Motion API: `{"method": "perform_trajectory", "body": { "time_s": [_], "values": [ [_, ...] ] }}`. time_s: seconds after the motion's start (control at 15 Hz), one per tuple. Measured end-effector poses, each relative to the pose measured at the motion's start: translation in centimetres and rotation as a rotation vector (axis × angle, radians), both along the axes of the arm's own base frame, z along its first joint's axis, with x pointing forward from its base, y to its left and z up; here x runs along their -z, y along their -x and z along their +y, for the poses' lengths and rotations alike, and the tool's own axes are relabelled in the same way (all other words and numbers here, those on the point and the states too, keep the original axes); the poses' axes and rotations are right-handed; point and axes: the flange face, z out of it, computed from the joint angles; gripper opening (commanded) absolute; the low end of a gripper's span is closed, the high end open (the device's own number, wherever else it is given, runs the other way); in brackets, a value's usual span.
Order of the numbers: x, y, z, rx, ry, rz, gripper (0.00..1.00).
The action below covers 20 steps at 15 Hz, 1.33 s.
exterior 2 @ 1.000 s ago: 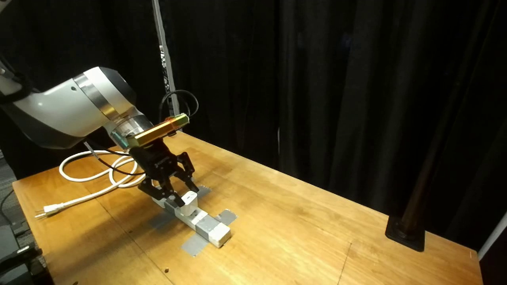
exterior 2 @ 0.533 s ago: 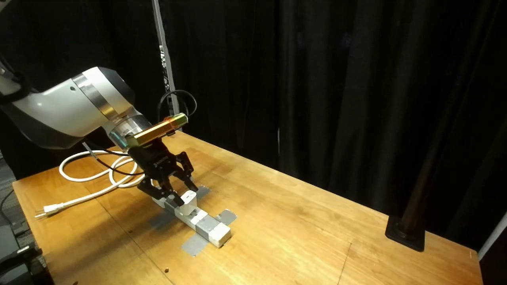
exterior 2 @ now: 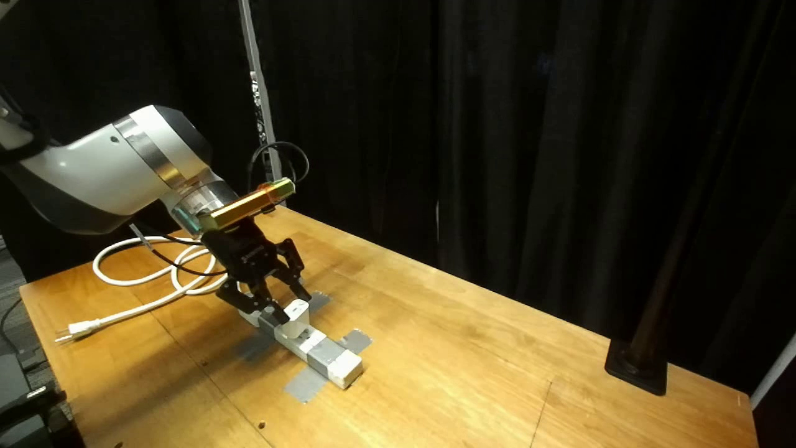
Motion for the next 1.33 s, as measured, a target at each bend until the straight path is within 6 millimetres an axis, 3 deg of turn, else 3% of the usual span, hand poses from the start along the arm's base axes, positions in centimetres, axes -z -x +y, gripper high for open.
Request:
{"method": "perform_trajectory", "body": {
  "time_s": [0.47,0.87,1.33],
  "values": [
    [-0.1,-0.2,0.0,0.011,-0.001,-0.013,0.23],
    [-0.6,-3.1,0.6,0.022,-0.021,-0.067,0.23],
    [-0.4,-3.7,0.1,0.042,-0.019,-0.069,0.23]
  ]
}}
